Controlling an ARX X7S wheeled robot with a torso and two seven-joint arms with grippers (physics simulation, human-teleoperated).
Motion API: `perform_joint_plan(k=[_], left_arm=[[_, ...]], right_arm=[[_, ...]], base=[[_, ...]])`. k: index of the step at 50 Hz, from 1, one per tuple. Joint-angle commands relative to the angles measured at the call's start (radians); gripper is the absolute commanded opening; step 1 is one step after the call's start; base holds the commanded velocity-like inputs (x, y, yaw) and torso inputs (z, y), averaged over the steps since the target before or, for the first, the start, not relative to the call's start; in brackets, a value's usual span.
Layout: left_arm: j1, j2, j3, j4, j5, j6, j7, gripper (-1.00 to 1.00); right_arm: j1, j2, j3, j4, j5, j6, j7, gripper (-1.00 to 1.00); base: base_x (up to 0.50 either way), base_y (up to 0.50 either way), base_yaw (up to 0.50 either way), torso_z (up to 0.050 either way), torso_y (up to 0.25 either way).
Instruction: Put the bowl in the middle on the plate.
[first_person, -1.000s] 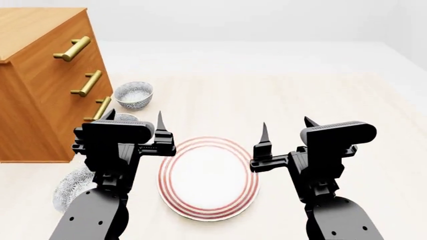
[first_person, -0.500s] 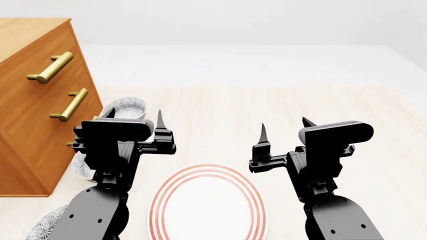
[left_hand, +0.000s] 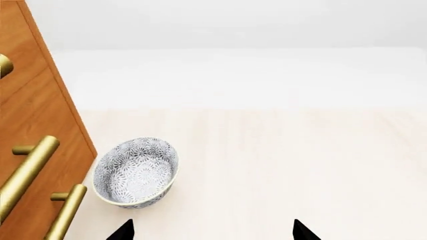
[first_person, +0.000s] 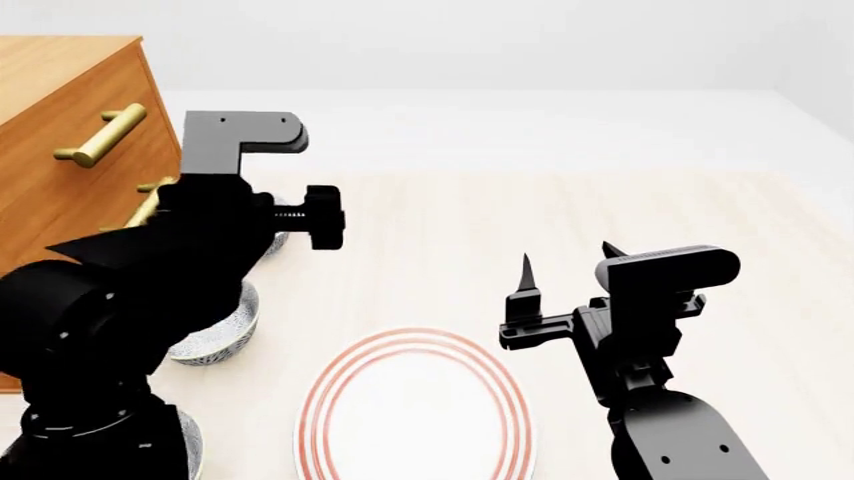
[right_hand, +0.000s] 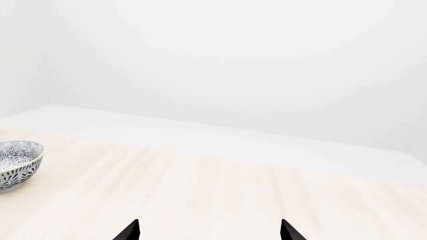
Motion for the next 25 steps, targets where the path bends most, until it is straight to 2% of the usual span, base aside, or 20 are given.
perform_joint_plan(k=[1,11,18,25], left_arm=[[-0.216,-0.123,0.191,-0.335,-0.314,-0.122,-0.223,1.00],[-0.227,-0.134,0.273,-0.455,-0.333,-0.083,-0.226,1.00],[-0.217,-0.128,0.285,-0.524,-0.329,-0.084,-0.243,1.00],[-0.229,-0.130,0.328,-0.591,-0.320,-0.051,-0.202,1.00]], right_arm=[[-0.006,0.002,0.015,0.014,0.024,-0.014,-0.006,1.00],[-0.005,0.005,0.013,0.030,0.033,-0.023,-0.005,1.00],[-0.008,0.006,0.012,0.046,0.033,-0.038,0.001,1.00],[-0.005,0.008,0.005,0.067,0.028,-0.054,0.006,1.00]], base=[[0.00,0.00,0.00,0.000,0.000],[0.00,0.00,0.00,0.000,0.000],[0.00,0.00,0.00,0.000,0.000],[0.00,0.00,0.00,0.000,0.000]])
